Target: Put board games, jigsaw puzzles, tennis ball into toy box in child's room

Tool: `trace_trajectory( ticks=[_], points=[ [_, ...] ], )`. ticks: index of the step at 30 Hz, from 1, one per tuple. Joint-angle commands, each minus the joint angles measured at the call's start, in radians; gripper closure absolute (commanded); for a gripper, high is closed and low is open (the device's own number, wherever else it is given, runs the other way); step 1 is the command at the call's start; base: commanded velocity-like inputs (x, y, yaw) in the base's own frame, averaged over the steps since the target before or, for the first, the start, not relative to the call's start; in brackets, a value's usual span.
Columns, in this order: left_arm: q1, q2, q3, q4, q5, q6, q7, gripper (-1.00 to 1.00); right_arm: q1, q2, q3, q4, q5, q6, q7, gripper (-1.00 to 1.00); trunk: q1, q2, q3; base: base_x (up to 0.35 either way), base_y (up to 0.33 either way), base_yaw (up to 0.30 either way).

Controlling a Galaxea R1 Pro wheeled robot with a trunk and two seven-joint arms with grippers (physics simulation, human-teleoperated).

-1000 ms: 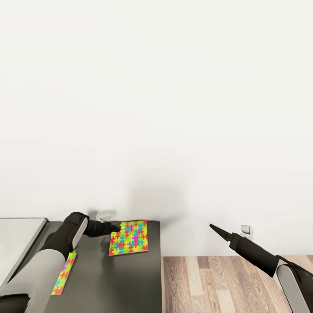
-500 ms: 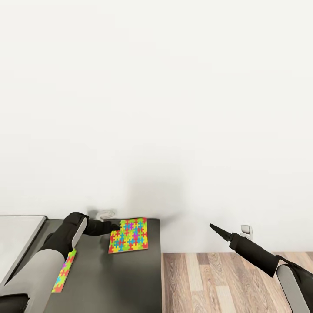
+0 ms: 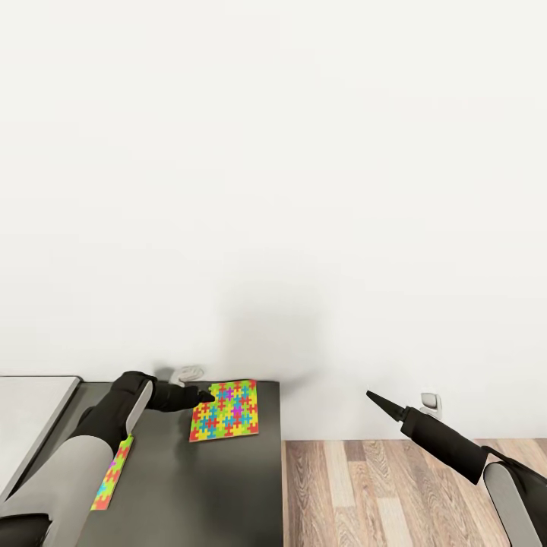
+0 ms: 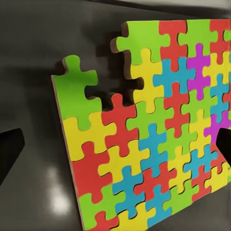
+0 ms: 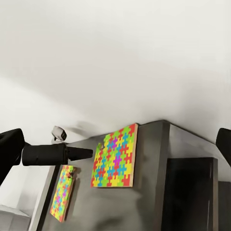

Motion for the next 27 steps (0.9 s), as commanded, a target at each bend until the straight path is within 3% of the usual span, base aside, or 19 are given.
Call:
trace_trajectory(
  ticks=[1, 27],
  points=[
    [-0.001, 0.0, 0.003, -0.001, 0.004, 0.008, -0.002, -1.0, -0.001, 0.0, -0.001, 0.0, -0.003, 0.006, 0.001, -1.0, 0.001, -0.002, -0.002, 0.0, 0.0, 0.0],
    [-0.001, 0.003, 0.005, 0.001, 0.003, 0.007, -0.007, -1.0, -0.001, -0.001, -0.002, 0.0, -0.004, 0.008, 0.003, -1.0, 0.001, -0.002, -0.01, 0.0, 0.0, 0.0]
  ],
)
